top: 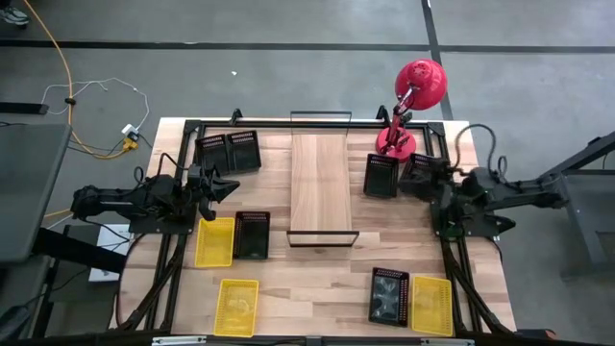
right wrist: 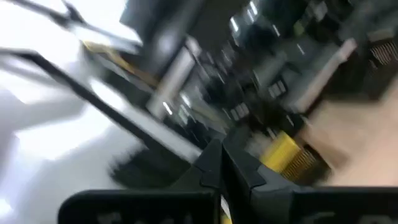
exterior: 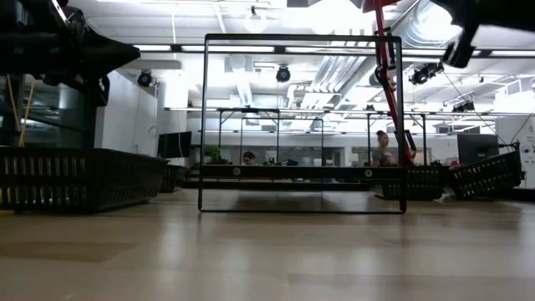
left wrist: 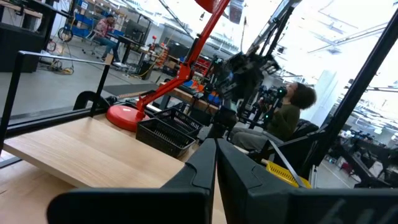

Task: Stack baskets on shelf by color
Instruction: Put the black bin on the shelf

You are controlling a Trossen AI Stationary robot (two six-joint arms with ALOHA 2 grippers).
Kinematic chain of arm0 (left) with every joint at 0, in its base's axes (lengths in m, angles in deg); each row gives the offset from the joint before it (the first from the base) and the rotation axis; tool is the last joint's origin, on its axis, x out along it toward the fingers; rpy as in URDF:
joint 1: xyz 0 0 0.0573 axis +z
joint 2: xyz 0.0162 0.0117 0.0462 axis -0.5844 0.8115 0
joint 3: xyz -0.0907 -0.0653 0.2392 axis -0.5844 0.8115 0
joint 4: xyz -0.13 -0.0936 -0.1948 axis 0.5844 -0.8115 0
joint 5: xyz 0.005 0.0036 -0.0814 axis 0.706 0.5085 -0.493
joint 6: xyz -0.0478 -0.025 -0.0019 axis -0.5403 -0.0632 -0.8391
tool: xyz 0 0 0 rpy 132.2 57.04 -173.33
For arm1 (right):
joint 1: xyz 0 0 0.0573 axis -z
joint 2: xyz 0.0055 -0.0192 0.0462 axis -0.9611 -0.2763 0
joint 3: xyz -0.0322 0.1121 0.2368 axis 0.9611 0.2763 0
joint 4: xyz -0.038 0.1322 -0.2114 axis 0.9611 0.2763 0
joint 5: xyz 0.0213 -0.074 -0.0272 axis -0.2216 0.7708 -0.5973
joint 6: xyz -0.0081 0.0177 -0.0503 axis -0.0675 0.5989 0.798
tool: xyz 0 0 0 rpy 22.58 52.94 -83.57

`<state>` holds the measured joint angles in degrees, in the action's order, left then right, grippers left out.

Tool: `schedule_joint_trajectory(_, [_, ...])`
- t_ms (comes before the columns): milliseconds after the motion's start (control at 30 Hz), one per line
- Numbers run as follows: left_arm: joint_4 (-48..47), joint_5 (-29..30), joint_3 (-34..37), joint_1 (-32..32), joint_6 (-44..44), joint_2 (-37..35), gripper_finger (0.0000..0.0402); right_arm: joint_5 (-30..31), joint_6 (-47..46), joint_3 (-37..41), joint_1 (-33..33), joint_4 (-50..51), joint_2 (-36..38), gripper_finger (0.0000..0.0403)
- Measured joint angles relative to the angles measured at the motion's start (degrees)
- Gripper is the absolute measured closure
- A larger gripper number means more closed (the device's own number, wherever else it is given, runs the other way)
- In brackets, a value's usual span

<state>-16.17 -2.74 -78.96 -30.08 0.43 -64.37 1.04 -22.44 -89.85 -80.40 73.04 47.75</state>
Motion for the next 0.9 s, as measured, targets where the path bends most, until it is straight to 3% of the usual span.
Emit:
schedule_joint_trajectory(200, [0.0,0.0,0.0,0.0,0.0,0.0,0.0398,-1.3,4.6,-17.2,0.0,34.0,-15.3,0.0395])
schedule_joint_trajectory(367, [0.0,0.0,0.0,0.0,0.0,0.0,0.0398,-1.5,8.5,-24.7,0.0,51.8,-27.1,0.0342])
schedule_joint_trajectory(500, [0.0,0.0,0.0,0.0,0.0,0.0,0.0398,0.3,13.3,-23.4,0.0,54.0,-35.5,0.0283])
schedule_joint_trajectory(633, [0.0,0.0,0.0,0.0,0.0,0.0,0.0398,6.4,17.4,-21.0,0.0,54.1,-43.7,0.0241])
schedule_joint_trajectory(800, [0.0,0.0,0.0,0.0,0.0,0.0,0.0398,15.5,21.9,-20.9,0.0,52.1,-50.5,0.0227])
schedule_joint_trajectory(900, [0.0,0.0,0.0,0.0,0.0,0.0,0.0398,17.0,24.5,-21.0,0.1,50.1,-53.2,0.0226])
